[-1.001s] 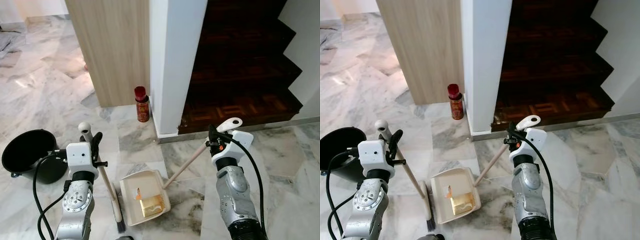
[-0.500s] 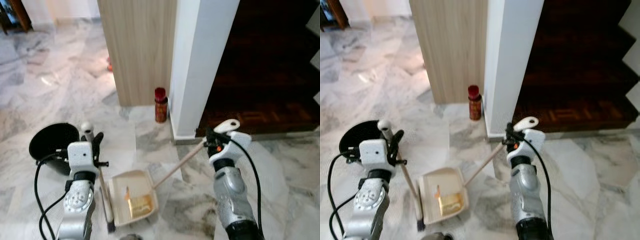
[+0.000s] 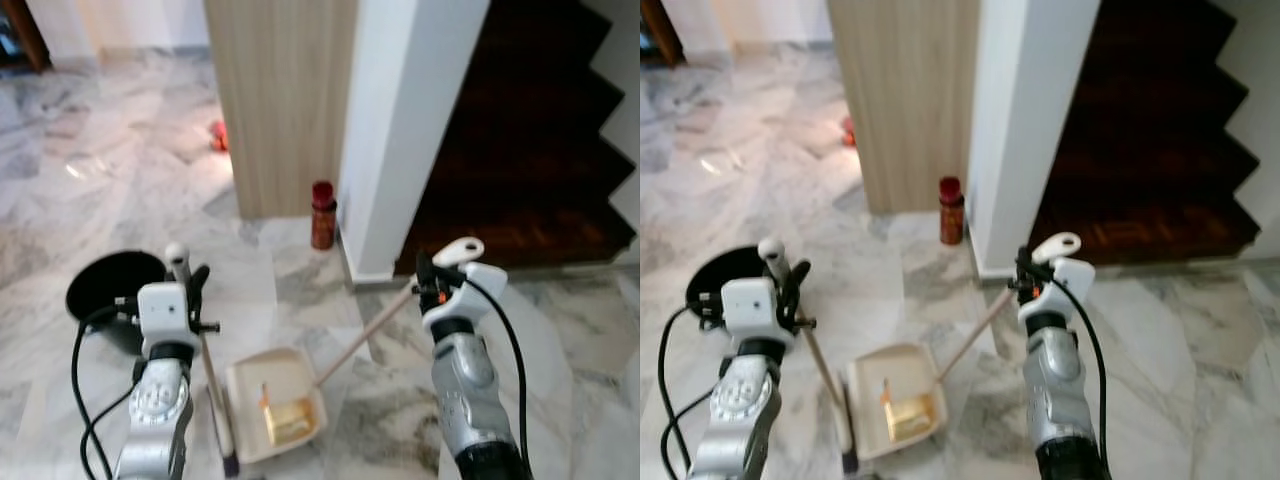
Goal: Sweep floor
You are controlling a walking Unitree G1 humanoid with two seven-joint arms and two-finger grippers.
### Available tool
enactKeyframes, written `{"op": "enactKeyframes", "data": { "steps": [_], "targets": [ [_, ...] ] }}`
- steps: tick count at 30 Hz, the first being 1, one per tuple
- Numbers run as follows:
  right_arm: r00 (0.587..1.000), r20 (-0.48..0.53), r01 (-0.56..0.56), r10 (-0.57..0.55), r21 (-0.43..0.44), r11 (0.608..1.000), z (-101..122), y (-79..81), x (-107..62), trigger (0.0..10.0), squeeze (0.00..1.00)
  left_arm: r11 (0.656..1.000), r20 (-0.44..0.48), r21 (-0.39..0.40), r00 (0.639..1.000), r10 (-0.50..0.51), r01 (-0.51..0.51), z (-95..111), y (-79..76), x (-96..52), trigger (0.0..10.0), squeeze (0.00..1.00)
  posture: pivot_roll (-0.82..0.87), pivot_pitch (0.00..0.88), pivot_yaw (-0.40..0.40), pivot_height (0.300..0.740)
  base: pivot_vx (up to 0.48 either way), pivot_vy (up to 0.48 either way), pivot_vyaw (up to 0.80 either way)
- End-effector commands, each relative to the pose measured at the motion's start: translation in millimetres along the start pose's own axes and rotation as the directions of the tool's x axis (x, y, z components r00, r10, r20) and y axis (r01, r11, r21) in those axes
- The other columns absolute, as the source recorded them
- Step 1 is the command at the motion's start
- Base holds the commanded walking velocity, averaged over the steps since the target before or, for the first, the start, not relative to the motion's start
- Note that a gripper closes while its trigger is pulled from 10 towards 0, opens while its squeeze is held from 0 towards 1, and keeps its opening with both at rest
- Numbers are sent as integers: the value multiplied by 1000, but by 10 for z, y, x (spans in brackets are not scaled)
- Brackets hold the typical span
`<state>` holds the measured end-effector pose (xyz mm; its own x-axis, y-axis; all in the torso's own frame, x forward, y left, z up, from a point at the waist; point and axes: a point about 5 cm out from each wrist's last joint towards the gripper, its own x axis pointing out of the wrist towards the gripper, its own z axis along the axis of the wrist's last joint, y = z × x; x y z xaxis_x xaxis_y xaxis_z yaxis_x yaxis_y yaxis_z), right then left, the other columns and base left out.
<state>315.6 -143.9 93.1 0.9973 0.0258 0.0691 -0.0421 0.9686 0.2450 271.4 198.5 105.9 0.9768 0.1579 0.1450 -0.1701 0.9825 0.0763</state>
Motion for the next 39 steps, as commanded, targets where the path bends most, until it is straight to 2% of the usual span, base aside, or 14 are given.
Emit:
{"op": "enactKeyframes", "data": {
  "steps": [1, 39],
  "targets": [
    [999, 40, 3, -4, 15, 1000, 84, 2, 28, 10000, 0, 1000, 26, -12, 1000, -12, 12, 58, -36, 12, 10000, 0, 104, 63, -30, 740, 0, 311, 0],
    [999, 31, -9, 8, 22, 1000, 84, 9, 34, 10000, 0, 1000, 26, -16, 1000, 5, -4, 69, -19, 17, 10000, 0, 107, 89, -38, 740, 0, 347, 0]
  ]
}}
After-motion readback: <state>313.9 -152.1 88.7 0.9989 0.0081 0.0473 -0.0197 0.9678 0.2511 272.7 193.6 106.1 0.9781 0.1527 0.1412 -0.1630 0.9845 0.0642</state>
